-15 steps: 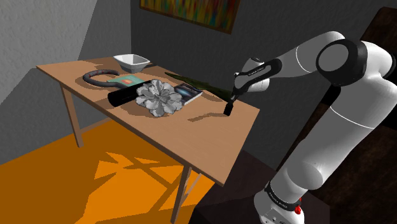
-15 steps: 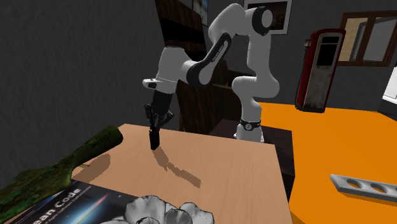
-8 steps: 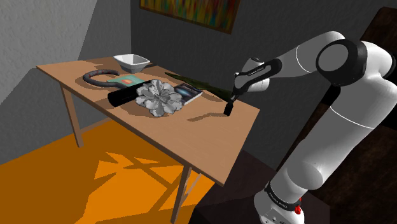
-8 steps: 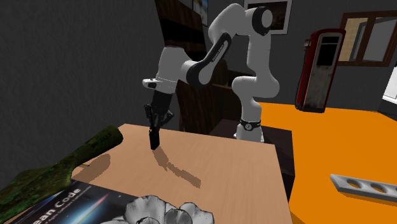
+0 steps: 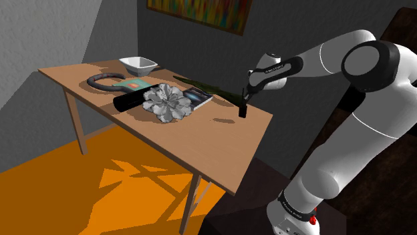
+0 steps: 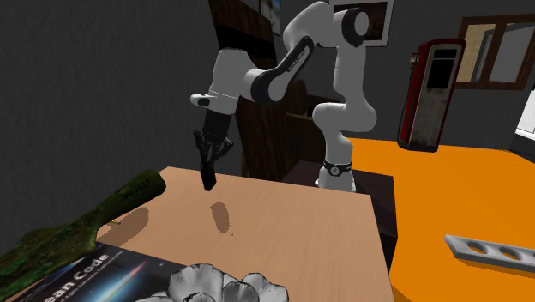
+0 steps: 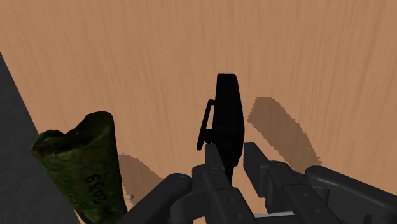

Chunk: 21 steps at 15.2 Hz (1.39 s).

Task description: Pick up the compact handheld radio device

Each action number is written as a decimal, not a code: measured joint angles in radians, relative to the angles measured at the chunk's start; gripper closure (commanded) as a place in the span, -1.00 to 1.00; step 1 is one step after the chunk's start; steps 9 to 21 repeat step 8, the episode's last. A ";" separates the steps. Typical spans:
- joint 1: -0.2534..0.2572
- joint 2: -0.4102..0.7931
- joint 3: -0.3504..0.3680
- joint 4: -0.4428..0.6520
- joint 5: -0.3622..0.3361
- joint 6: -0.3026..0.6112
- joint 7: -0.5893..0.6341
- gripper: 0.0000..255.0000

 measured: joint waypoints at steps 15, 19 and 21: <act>-0.003 -0.060 0.011 0.053 -0.027 -0.108 0.014 1.00; -0.003 -0.060 0.011 0.053 -0.027 -0.108 0.014 1.00; -0.003 -0.060 0.011 0.053 -0.027 -0.108 0.014 1.00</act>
